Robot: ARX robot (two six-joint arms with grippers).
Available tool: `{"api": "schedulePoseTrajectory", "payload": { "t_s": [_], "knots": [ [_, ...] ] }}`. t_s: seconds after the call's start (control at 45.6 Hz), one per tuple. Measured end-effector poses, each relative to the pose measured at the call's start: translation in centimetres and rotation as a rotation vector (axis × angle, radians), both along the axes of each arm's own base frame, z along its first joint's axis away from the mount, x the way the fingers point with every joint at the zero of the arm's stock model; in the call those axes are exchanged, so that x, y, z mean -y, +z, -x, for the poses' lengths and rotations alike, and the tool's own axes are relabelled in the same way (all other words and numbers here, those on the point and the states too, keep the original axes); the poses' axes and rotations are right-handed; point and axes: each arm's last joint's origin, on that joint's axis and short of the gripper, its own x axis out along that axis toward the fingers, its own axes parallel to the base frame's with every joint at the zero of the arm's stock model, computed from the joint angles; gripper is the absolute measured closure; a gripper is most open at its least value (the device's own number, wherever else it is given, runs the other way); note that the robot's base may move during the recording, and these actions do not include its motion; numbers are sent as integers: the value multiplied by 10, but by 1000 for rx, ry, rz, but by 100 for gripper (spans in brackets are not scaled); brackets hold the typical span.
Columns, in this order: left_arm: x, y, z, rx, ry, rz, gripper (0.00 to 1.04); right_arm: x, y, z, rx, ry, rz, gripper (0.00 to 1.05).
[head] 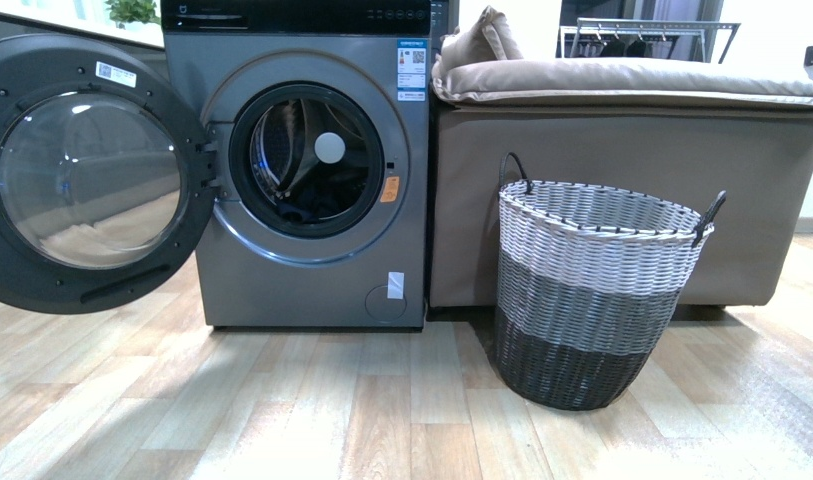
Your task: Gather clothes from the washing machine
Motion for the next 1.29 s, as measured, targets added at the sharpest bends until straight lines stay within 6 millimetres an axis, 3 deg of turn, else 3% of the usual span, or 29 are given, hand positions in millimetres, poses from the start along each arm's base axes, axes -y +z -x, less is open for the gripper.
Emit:
{"api": "schedulePoseTrajectory", "payload": {
  "t_s": [1.295],
  "knots": [
    [0, 0, 0, 0, 0, 0, 7, 0, 0, 0, 0, 0, 0, 8]
  ]
}}
